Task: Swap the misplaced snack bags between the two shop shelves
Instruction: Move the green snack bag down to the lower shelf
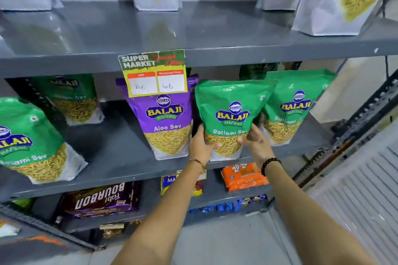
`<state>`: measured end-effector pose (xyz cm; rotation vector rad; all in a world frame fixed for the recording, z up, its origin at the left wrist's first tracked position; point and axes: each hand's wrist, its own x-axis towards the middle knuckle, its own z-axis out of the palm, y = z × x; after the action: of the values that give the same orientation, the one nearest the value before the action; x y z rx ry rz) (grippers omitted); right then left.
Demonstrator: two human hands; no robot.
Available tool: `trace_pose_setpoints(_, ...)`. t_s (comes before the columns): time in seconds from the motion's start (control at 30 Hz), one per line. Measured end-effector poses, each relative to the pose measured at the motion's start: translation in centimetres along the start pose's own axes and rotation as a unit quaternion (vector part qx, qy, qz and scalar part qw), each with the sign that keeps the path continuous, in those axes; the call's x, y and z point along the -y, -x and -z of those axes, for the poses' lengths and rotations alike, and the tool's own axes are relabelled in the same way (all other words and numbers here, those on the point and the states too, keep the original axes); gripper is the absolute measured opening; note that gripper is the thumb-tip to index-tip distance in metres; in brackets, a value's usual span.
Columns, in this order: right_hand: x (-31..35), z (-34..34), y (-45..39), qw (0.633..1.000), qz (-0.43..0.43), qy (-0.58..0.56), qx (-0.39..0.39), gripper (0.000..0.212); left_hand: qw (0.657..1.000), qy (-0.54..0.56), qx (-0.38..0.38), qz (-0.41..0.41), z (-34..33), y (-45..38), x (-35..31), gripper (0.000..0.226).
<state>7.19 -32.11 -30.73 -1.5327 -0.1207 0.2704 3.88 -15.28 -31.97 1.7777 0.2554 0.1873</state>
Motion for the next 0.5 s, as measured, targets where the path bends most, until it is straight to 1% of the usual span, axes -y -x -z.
trace_pose_setpoints(0.2, -0.4, -0.3, -2.0, 0.999, 0.003, -0.019, -0.027, 0.064, 1.000, -0.024, 0.005, 0.016, -0.4, -1.5, 0.0, 0.082)
trace_pose_setpoints(0.3, -1.1, -0.7, -2.1, 0.999, 0.006, -0.014, -0.050, 0.068, 0.999, -0.038, -0.011, 0.023, -0.3, -1.0, 0.3, 0.084)
trace_pose_setpoints(0.37, -1.3, -1.3, -1.5, 0.996, -0.007, -0.018, -0.093, 0.071, 0.998, -0.031, -0.026, 0.043, -0.1, -0.2, 0.9, 0.085)
trace_pose_setpoints(0.43, -1.4, -2.4, -0.4, 0.988, -0.033, -0.025, -0.148, 0.071, 0.997, -0.019, -0.024, 0.065, 0.4, 1.1, 1.5, 0.083)
trace_pose_setpoints(0.5, -1.9, -3.7, 0.8, 0.980, -0.050, -0.035, -0.187, 0.073, 0.996, -0.007, -0.018, 0.087, 1.0, 2.7, 2.1, 0.081)
